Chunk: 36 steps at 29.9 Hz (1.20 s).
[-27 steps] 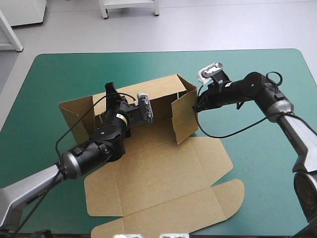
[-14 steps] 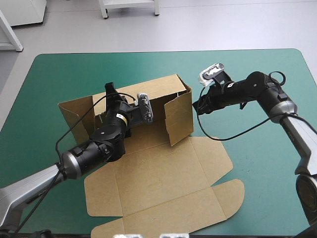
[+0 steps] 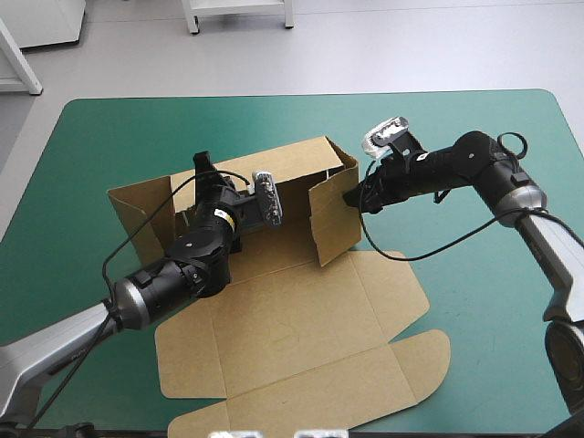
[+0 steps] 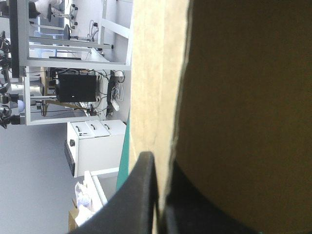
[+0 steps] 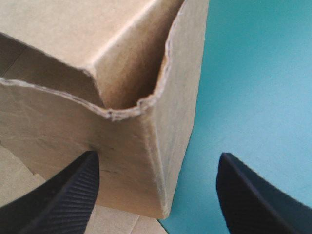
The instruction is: Fold the box
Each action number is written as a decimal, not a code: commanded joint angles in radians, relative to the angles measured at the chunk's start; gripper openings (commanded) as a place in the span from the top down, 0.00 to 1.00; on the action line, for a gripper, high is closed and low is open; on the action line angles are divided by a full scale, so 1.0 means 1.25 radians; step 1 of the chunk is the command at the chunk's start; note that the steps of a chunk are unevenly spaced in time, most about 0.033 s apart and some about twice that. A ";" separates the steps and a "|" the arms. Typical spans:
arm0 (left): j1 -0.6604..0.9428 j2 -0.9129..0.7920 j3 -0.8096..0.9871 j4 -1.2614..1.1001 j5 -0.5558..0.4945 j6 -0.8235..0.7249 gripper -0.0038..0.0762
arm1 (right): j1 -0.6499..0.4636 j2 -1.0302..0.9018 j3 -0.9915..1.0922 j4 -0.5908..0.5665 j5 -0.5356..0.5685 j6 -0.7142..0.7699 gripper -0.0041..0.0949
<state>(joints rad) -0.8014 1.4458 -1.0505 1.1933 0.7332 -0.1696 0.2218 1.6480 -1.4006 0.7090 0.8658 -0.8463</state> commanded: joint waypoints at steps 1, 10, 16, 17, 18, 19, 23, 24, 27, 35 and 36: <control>-0.005 -0.024 -0.019 -0.008 -0.022 -0.019 0.96 | -0.003 -0.029 -0.020 0.069 -0.023 -0.035 0.32; -0.005 -0.024 -0.019 -0.006 -0.021 -0.019 0.96 | -0.003 -0.018 -0.003 0.137 0.002 -0.091 0.32; -0.005 -0.024 -0.019 0.004 -0.021 -0.020 0.96 | 0.027 -0.018 0.040 0.131 -0.024 -0.097 0.32; -0.005 -0.024 -0.019 0.007 -0.021 -0.024 0.96 | 0.033 -0.018 0.048 0.131 -0.039 -0.102 0.33; -0.005 -0.024 -0.019 0.011 -0.021 -0.026 0.96 | 0.037 -0.018 0.056 0.133 -0.051 -0.107 0.34; -0.005 -0.024 -0.019 0.018 -0.021 -0.025 0.96 | 0.039 -0.018 0.060 0.134 -0.059 -0.111 0.35; -0.005 -0.024 -0.019 0.066 -0.019 -0.063 0.96 | 0.046 -0.018 0.060 0.160 -0.087 -0.135 0.35; -0.005 -0.024 -0.019 0.080 -0.019 -0.076 0.96 | 0.046 -0.018 0.060 0.172 -0.095 -0.143 0.35; -0.005 -0.024 -0.019 0.088 -0.019 -0.089 0.96 | 0.046 -0.018 0.060 0.177 -0.112 -0.156 0.35; -0.005 -0.024 -0.019 0.149 -0.020 -0.148 0.96 | 0.046 -0.018 0.060 0.204 -0.165 -0.192 0.35; -0.005 -0.024 -0.019 0.146 -0.020 -0.150 0.96 | 0.046 -0.018 0.060 0.209 -0.172 -0.194 0.35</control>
<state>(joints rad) -0.8014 1.4486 -1.0485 1.3165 0.7225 -0.3240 0.2816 1.6663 -1.3003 0.9083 0.7034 -1.0702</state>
